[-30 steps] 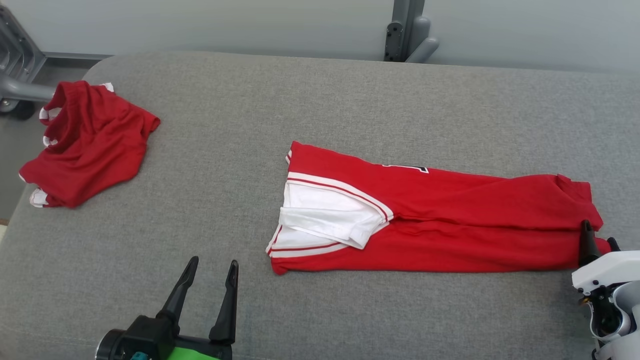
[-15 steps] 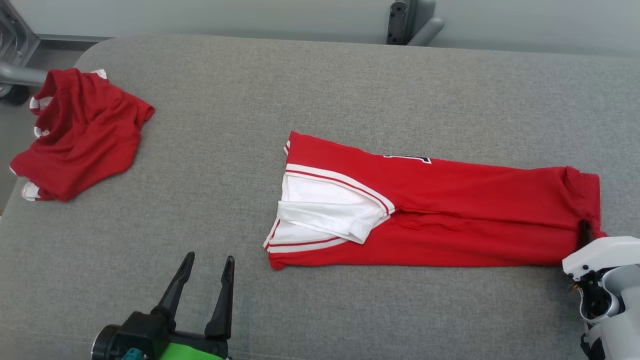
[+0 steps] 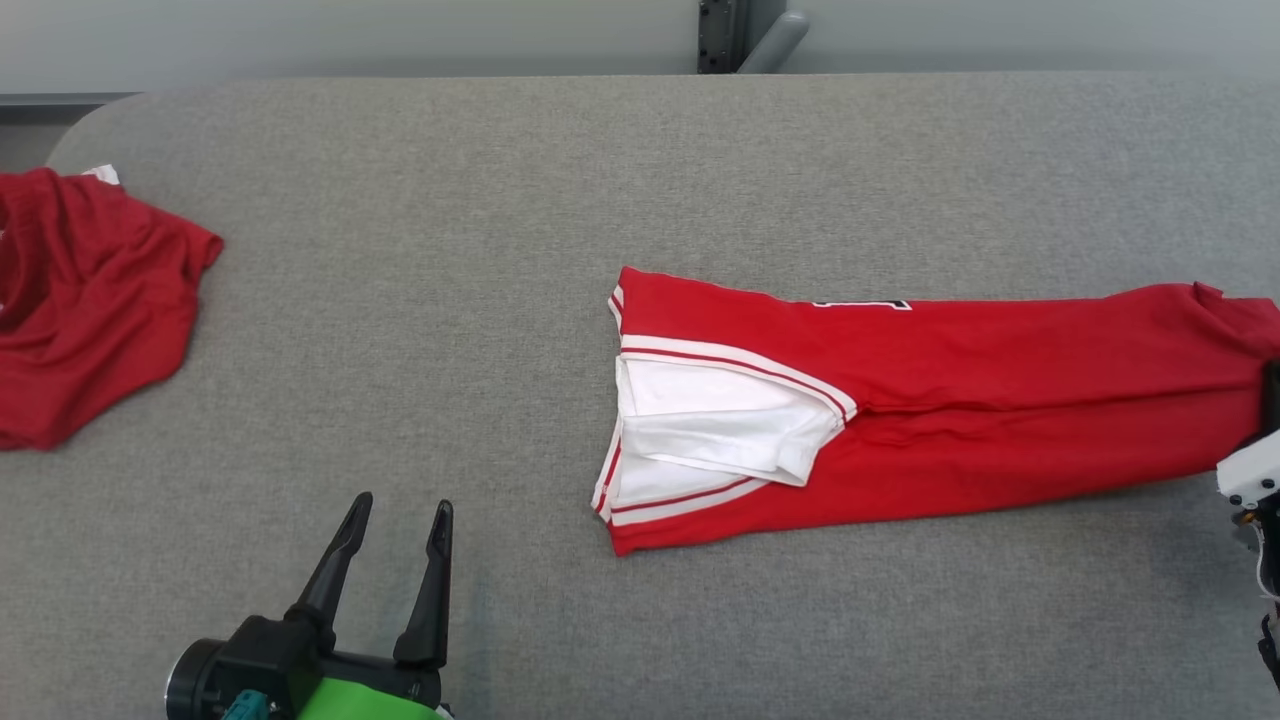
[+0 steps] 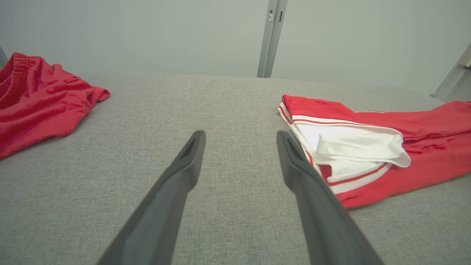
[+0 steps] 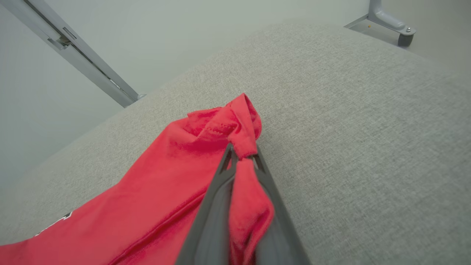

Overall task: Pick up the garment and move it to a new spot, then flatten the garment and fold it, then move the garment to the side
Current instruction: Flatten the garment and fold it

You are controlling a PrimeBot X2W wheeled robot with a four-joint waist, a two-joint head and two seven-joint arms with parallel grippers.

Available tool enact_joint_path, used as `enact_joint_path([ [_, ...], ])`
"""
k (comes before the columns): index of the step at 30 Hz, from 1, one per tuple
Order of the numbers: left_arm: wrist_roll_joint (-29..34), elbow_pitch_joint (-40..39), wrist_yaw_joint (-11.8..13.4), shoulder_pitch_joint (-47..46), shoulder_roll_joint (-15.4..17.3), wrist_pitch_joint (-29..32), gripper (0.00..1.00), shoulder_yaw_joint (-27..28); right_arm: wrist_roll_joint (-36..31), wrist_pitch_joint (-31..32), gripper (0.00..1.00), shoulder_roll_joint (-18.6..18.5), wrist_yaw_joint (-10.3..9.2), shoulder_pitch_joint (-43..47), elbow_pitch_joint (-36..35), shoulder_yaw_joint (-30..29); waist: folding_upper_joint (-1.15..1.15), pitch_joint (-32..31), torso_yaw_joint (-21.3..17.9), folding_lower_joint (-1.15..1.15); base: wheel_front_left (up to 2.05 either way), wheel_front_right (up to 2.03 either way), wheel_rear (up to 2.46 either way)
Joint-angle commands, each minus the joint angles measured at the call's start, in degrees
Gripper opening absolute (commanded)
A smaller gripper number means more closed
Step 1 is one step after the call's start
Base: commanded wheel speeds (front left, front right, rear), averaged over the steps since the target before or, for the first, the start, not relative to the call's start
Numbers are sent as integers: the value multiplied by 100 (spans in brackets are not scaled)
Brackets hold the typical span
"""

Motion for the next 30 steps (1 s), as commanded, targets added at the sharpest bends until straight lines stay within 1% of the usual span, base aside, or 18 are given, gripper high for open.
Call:
enact_joint_path([
  [1,31,-27,-21,-49,-14,-12,100,26,-75,100,0,-77,-4,53,-191,97,0,13,-135,0,0,0,0],
  [3,38,-36,-28,-49,-10,-12,100,40,-134,223,0,-91,-4,63,-485,226,0,16,-205,0,0,0,0],
  [7,40,-1,-47,-36,-25,-12,100,35,-198,498,0,24,-3,11,-1184,492,0,-12,-300,0,0,0,0],
  [8,40,-1,-47,-36,-25,-12,100,35,-198,498,0,24,-3,11,-1184,492,0,-12,-300,0,0,0,0],
  [11,37,31,-57,-40,-51,-12,100,22,-286,711,0,147,-3,-33,-1709,718,0,-47,-328,0,0,0,0],
  [17,34,150,-61,-85,-122,-12,100,-74,-517,1205,0,439,-3,-152,-2539,1232,0,-186,-236,0,0,0,0],
  [18,22,192,-64,-90,-147,-12,100,-102,-591,1356,0,548,-3,-188,-2734,1443,0,-241,-165,0,0,0,0],
  [23,-5,309,-69,-97,-214,-12,100,-157,-674,1595,0,807,-3,-260,-2970,1954,0,-342,67,0,0,0,0],
  [24,-16,352,-70,-96,-234,-12,100,-191,-650,1645,0,922,-3,-287,-2959,2157,0,-378,166,0,0,0,0],
  [30,-18,470,-74,-118,-281,-12,100,-275,-562,1683,0,1169,-3,-376,-2623,2792,0,-448,409,0,0,0,0],
])
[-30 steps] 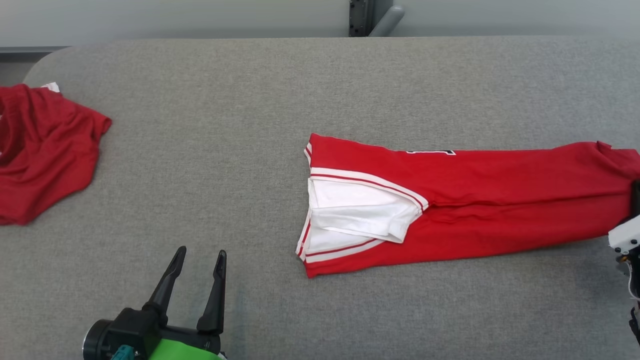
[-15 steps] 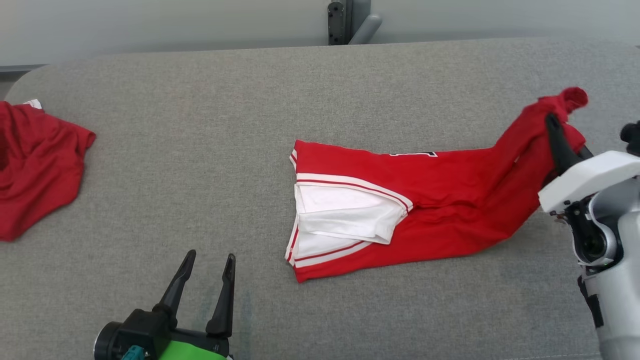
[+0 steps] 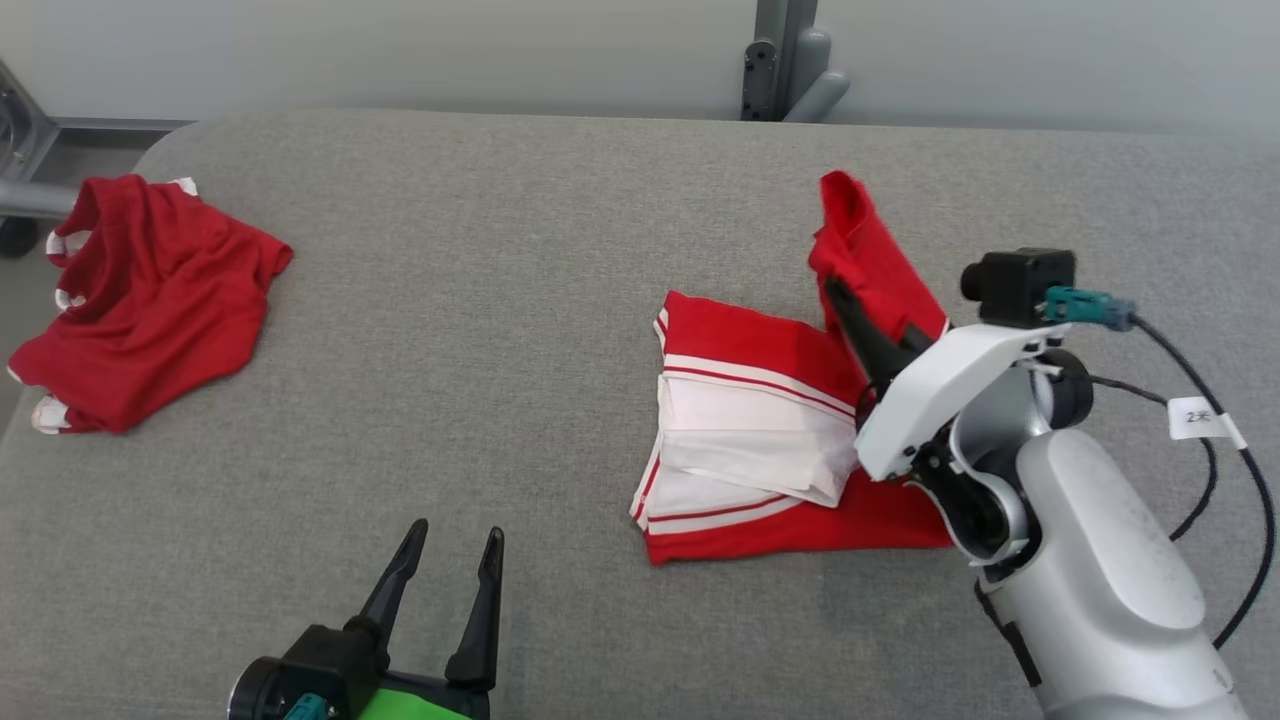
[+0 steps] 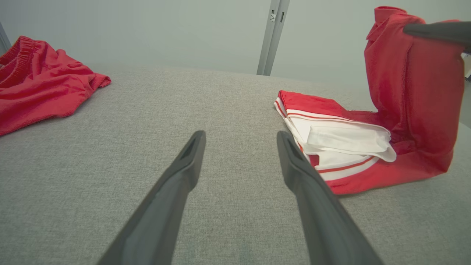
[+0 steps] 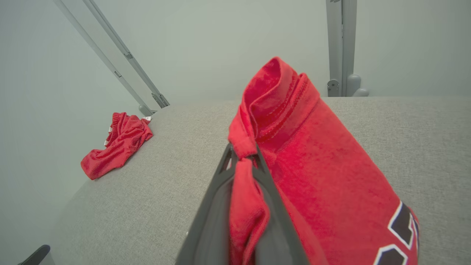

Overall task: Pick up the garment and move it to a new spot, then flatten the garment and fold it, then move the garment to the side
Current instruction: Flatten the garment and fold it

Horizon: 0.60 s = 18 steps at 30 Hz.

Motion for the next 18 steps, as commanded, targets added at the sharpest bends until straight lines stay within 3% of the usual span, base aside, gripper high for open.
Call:
enact_joint_path([
  [1,-29,39,-26,-101,-19,-12,100,-31,43,-29,0,48,-1,-48,148,160,0,-71,167,0,0,0,0],
  [14,-70,96,-25,-172,-79,-12,100,-77,266,-415,0,367,-1,-330,1623,1036,0,4,396,0,0,0,0],
  [15,-82,95,-25,-179,-81,-12,100,-71,294,-431,12,375,-1,-355,1743,1092,0,13,399,0,0,0,0],
  [16,-92,92,-25,-185,-83,-12,100,-63,322,-482,60,382,-1,-393,1840,1149,0,23,398,0,0,0,0],
  [17,-98,88,-26,-190,-82,-12,100,-56,382,-570,100,385,-1,-430,1917,1173,0,31,395,0,0,0,0],
  [18,-100,87,-26,-190,-78,-12,100,-46,480,-660,100,387,-1,-455,1958,1225,0,36,393,0,0,0,0],
])
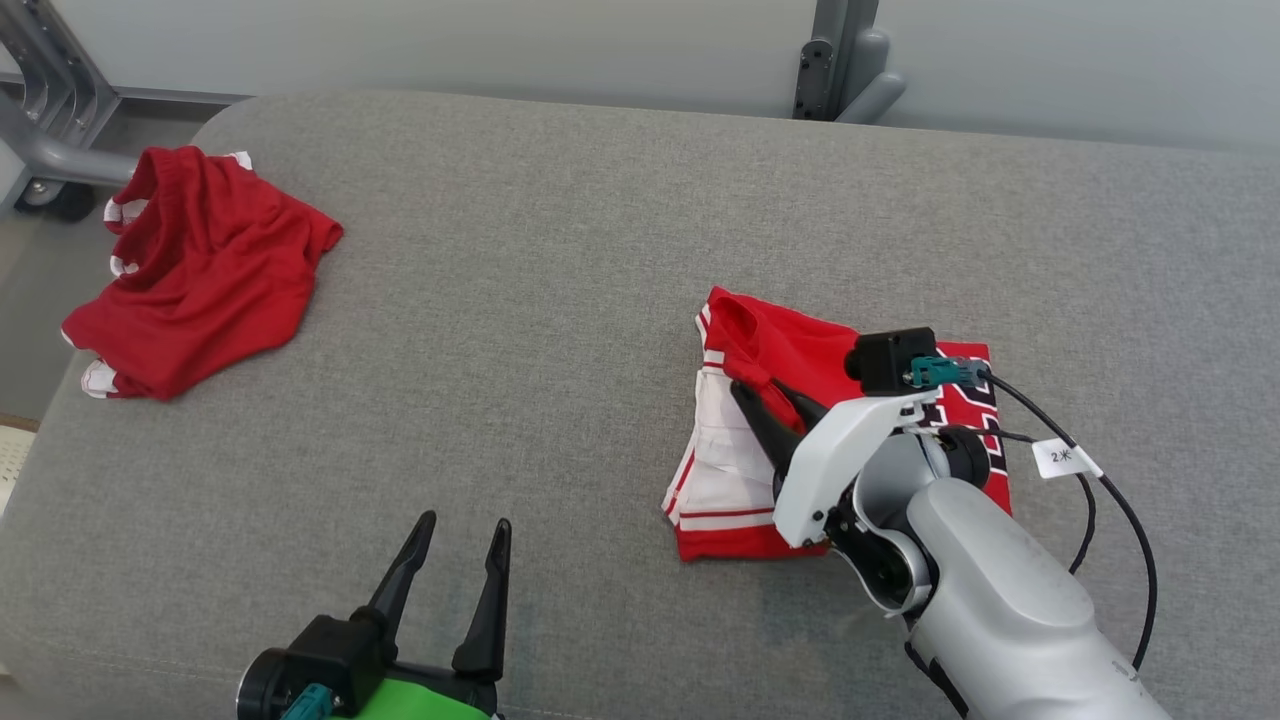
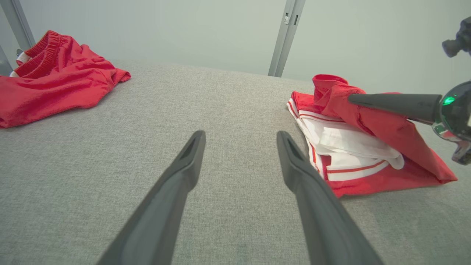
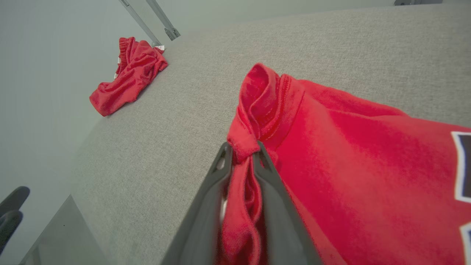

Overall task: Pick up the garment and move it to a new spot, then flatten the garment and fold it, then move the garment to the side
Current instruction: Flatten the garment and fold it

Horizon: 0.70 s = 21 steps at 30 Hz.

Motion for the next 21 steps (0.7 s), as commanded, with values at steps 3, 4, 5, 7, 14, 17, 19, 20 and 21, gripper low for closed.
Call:
enact_joint_path([
  [3,-62,-6,-21,-90,6,-12,100,43,429,-306,100,2,-1,-118,-17,192,0,4,-20,0,0,0,0],
  [4,-62,-5,-21,-74,9,-12,100,65,574,-397,100,-5,-1,-129,-47,231,0,-7,-41,0,0,0,0],
  [5,-56,-4,-21,-48,8,-12,100,95,672,-492,100,-9,-1,-139,-84,261,0,-22,-66,0,0,0,0],
  [7,-35,-7,-21,9,-1,-12,100,160,727,-737,100,-20,-1,-148,-161,246,0,-63,-142,0,0,0,0],
  [14,34,-58,15,125,-58,-12,100,327,664,-1845,100,-578,-1,313,-584,-174,0,-211,-462,0,0,0,0],
  [17,43,-78,69,170,-73,-12,100,451,439,-2115,100,-800,-1,615,-671,-424,0,-262,-647,0,0,0,0],
  [19,46,-101,89,181,-82,-12,100,543,180,-2203,100,-863,-1,821,-752,-589,0,-289,-775,0,0,0,0],
  [20,46,-112,107,194,-86,-12,100,592,49,-2222,100,-874,-1,924,-802,-671,0,-304,-841,0,0,0,0],
  [21,46,-122,123,208,-89,-12,100,637,-99,-2243,100,-882,-1,1025,-863,-763,0,-319,-905,0,0,0,0],
])
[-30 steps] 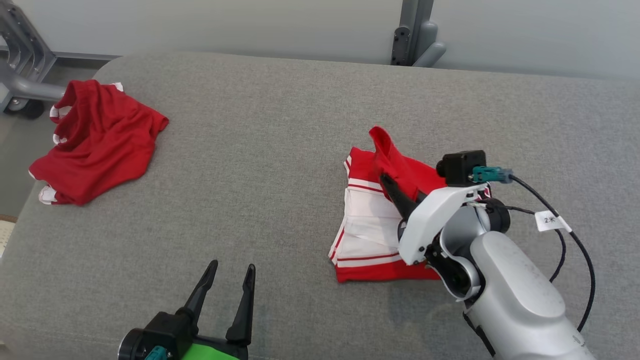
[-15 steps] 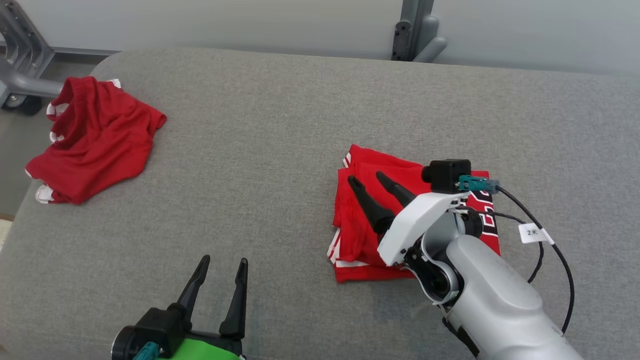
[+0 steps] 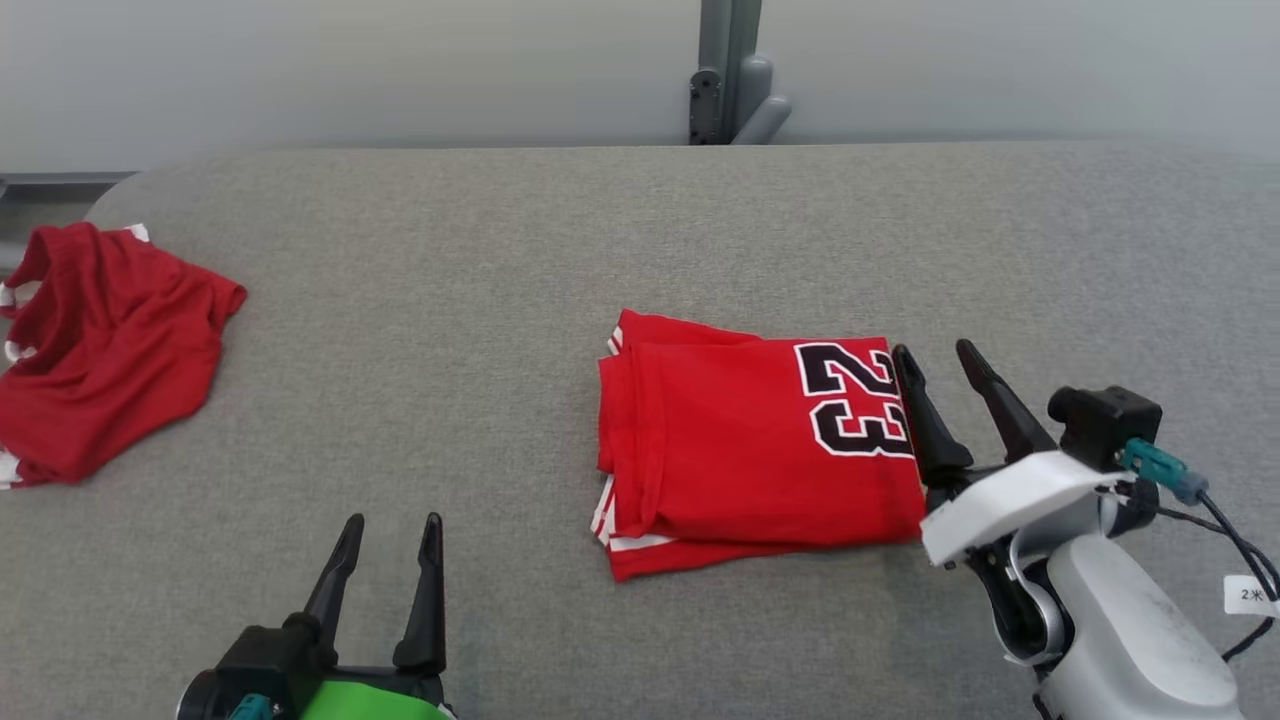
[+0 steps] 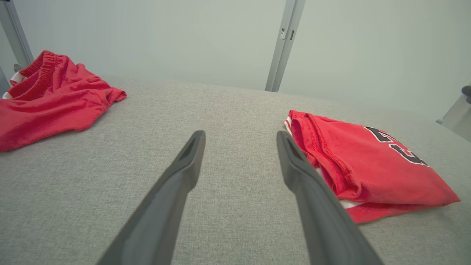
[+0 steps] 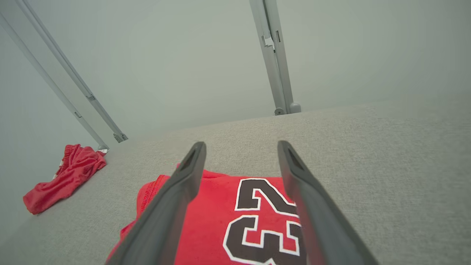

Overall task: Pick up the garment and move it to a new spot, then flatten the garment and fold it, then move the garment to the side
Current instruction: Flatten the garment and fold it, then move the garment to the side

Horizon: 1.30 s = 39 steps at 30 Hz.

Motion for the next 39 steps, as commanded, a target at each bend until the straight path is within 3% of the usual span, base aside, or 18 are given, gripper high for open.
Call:
enact_joint_path([
  [1,31,-21,42,93,-18,-12,100,57,-220,-44,100,-8,-1,162,-114,-128,0,-99,-247,0,0,0,0],
  [9,126,-99,109,256,-48,-12,100,272,-1389,-42,100,359,-1,1155,-1289,-823,0,-348,-626,0,0,0,0],
  [17,350,-337,195,470,-80,-12,100,351,-1942,-44,100,634,-1,2143,-1997,-1136,0,-562,-653,0,0,0,0],
  [24,324,-520,262,800,-98,-12,100,402,-2344,-43,100,743,-1,2809,-2214,-1088,0,-769,-623,0,0,0,0],
  [39,553,-595,352,1142,-101,-12,100,358,-2433,-44,100,657,-1,2940,-2112,-1079,0,-969,-539,0,0,0,0],
])
